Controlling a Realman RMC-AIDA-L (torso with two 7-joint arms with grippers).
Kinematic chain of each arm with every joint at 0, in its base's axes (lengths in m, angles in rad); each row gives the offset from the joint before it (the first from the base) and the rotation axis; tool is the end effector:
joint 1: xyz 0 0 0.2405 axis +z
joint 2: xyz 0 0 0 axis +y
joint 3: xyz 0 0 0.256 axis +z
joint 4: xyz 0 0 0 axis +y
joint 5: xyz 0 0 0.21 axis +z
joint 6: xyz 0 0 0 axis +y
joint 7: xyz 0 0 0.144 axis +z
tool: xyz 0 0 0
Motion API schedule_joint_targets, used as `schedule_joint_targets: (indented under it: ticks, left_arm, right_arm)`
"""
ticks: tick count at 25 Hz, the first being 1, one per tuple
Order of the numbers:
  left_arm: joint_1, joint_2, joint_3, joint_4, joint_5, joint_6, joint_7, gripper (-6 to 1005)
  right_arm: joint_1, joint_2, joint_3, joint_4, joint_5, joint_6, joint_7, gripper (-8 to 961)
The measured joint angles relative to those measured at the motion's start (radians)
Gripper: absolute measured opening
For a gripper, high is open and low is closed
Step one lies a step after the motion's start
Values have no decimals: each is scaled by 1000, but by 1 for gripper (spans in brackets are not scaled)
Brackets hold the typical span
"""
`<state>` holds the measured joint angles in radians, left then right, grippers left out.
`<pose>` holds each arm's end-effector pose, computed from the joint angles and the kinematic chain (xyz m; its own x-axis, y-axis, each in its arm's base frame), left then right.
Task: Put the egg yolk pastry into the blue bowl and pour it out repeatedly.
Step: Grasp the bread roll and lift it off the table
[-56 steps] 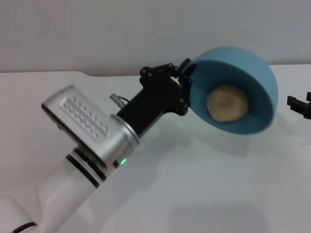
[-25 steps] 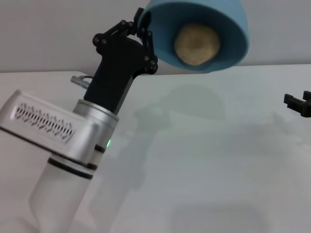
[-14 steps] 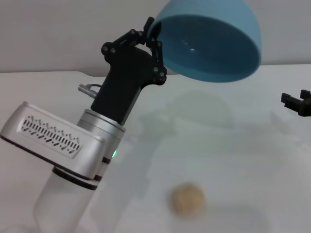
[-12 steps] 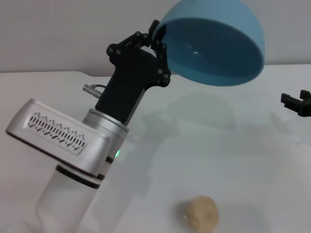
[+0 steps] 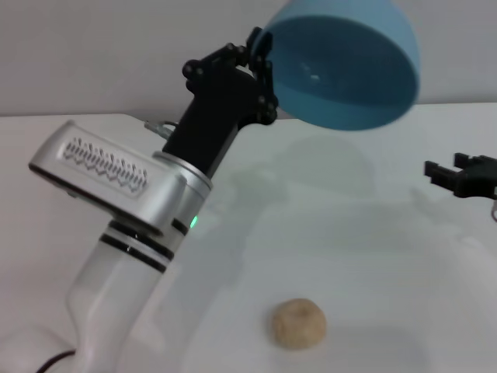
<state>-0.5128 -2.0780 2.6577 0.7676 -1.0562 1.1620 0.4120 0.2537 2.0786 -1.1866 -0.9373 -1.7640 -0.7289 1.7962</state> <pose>-0.1397 0.3195 -0.0883 0.6455 -0.3505 0.6786 0.5050 -0.4707 -0.7235 0.3243 0.3551 0.0214 0.6516 -0.5156 -0.5565 -0.7539 -0.3585 -0.5506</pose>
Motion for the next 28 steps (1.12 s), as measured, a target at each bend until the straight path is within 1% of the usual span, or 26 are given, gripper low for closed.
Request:
schedule_joint_targets:
  ticks: [2,5,10,13,14,15,16,17,18,20,21,22,25,28]
  left_arm:
    - [0,3,-44,14,3,-57,1,1]
    - [2,11,-154,68,4,-221,16,1]
    - [16,15,-417,160,5,-647,72,2]
    - [9,15,-563,181,6,-892,86,2]
    - [5,16,-618,186,6,-989,87,2]
    - [3,16,-645,188,7,-1038,87,2]
    - [-9,18,-748,195,18,-1208,93,2]
    - [-9,18,-748,195,18,-1208,93,2]
    - [-16,18,-781,196,27,-1263,95,3]
    - [-38,19,-864,197,72,-1425,98,3]
    - [-67,19,-938,193,132,-1576,93,3]
    - [-67,19,-938,193,132,-1576,93,3]
    - [-120,20,-1025,178,234,-1787,61,3]
    - [-159,19,-1046,170,362,-1922,-36,3]
  right_arm:
    - [5,0,-14,-5,0,-28,0,550]
    - [21,0,-23,-10,0,-89,19,550]
    - [61,-5,-24,-18,0,-209,63,549]
    - [82,-10,-23,-41,-21,-292,115,549]
    - [89,-12,-22,-52,-40,-323,145,549]
    - [96,-15,-20,-64,-61,-350,176,549]
    - [115,-18,-19,-103,-133,-416,254,548]
    - [115,-18,-19,-103,-133,-416,254,548]
    - [122,-20,-19,-118,-162,-438,278,548]
    - [144,-20,-21,-155,-242,-498,349,548]
    - [156,-20,-22,-169,-278,-521,380,548]
    - [170,-18,-24,-181,-315,-546,411,548]
    - [214,-16,-42,-200,-405,-612,479,548]
    - [257,-16,-75,-203,-474,-662,524,547]
